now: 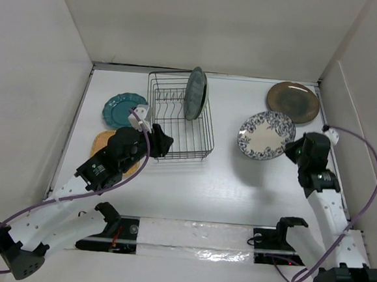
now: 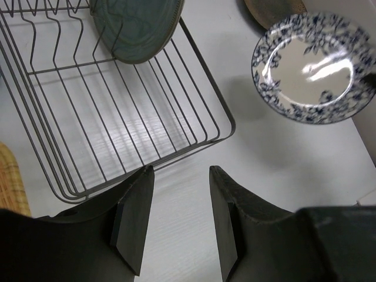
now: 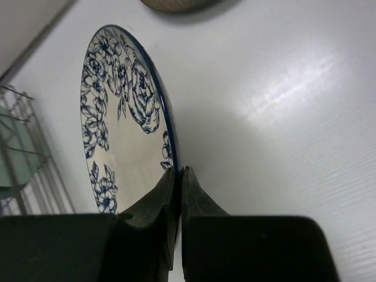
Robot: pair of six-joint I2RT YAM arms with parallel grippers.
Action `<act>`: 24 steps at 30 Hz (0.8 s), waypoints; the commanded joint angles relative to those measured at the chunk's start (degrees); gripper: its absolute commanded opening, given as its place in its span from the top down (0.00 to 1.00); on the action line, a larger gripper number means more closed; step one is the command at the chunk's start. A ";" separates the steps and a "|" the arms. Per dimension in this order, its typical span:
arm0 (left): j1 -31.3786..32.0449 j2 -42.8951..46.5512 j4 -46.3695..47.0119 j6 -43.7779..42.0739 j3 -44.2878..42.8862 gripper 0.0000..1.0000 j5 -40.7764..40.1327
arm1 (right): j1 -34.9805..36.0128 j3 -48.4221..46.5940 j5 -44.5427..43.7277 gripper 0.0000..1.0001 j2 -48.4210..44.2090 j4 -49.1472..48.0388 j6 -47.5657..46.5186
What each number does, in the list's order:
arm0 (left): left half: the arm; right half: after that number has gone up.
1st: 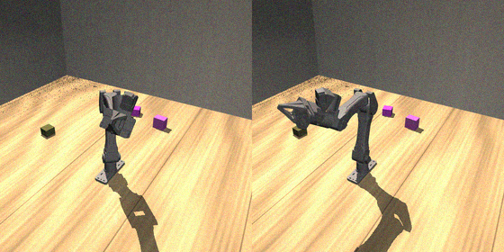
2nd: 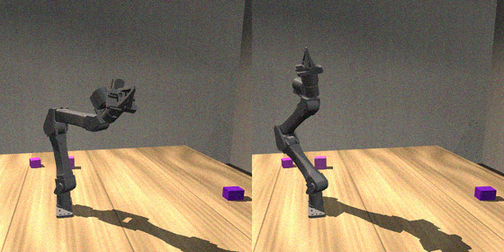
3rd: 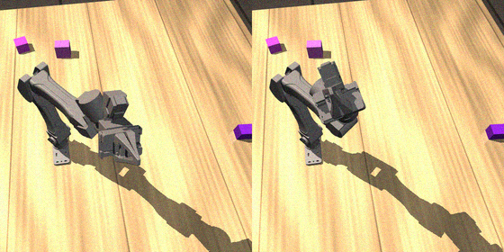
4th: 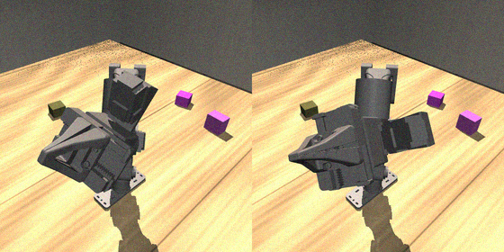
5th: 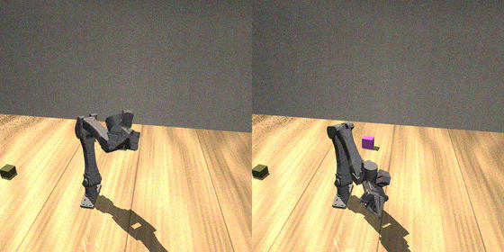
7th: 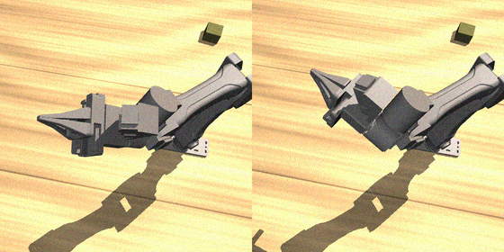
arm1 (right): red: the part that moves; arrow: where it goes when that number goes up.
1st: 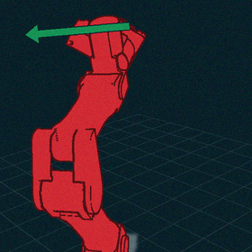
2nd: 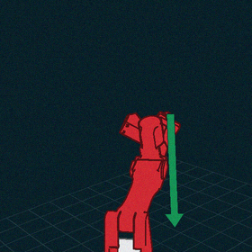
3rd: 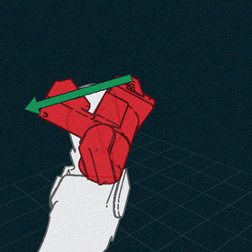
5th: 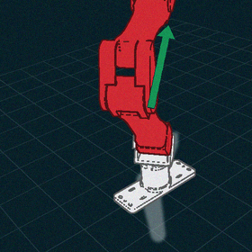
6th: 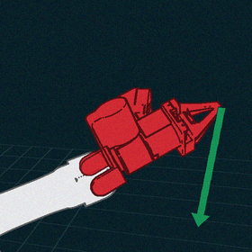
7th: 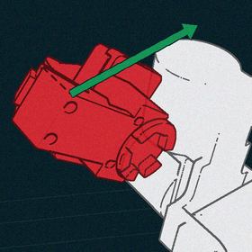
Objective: Load the plates into the dish rack
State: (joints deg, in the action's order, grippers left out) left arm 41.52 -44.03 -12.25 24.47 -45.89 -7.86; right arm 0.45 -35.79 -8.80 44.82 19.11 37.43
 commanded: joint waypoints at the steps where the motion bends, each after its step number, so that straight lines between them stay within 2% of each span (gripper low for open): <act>1: -0.21 0.87 1.97 -0.48 -1.40 0.61 -1.19 | 7.01 -20.43 -9.55 1.00 3.15 -6.37 -3.23; 4: -0.21 4.12 3.72 -0.47 -0.26 0.61 -2.43 | 14.74 -31.68 -15.97 1.00 7.30 -6.54 -7.02; 9: -0.21 5.36 3.20 0.14 -0.16 0.65 -5.76 | 29.04 -48.99 -24.68 1.00 21.87 -5.93 -12.81; 11: -0.21 5.71 3.11 0.14 -0.25 0.75 -6.03 | 32.32 -57.84 -28.81 1.00 26.79 -5.76 -16.14; 12: -0.21 5.97 3.11 0.14 -0.34 0.80 -6.03 | 33.64 -61.12 -29.34 1.00 32.12 -5.06 -16.86; 13: -0.21 7.19 3.28 0.14 -0.25 0.89 -6.20 | 36.09 -64.37 -30.22 1.00 34.87 -4.44 -17.47; 16: -0.21 10.96 4.43 0.14 0.62 0.95 -7.17 | 40.31 -77.20 -35.38 1.00 45.86 -2.34 -20.90; 19: -0.21 13.96 5.13 0.23 1.33 0.94 -8.49 | 42.26 -89.69 -40.66 1.00 55.95 0.30 -24.15; 24: -0.21 15.38 4.69 0.05 1.15 0.81 -9.54 | 44.38 -102.00 -46.30 1.00 66.17 1.89 -27.14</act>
State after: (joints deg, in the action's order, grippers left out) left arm 41.52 -29.04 -10.02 24.56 -44.69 -15.77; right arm 44.07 -129.14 -46.06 111.04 26.81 12.58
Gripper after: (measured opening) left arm 0.175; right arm 0.058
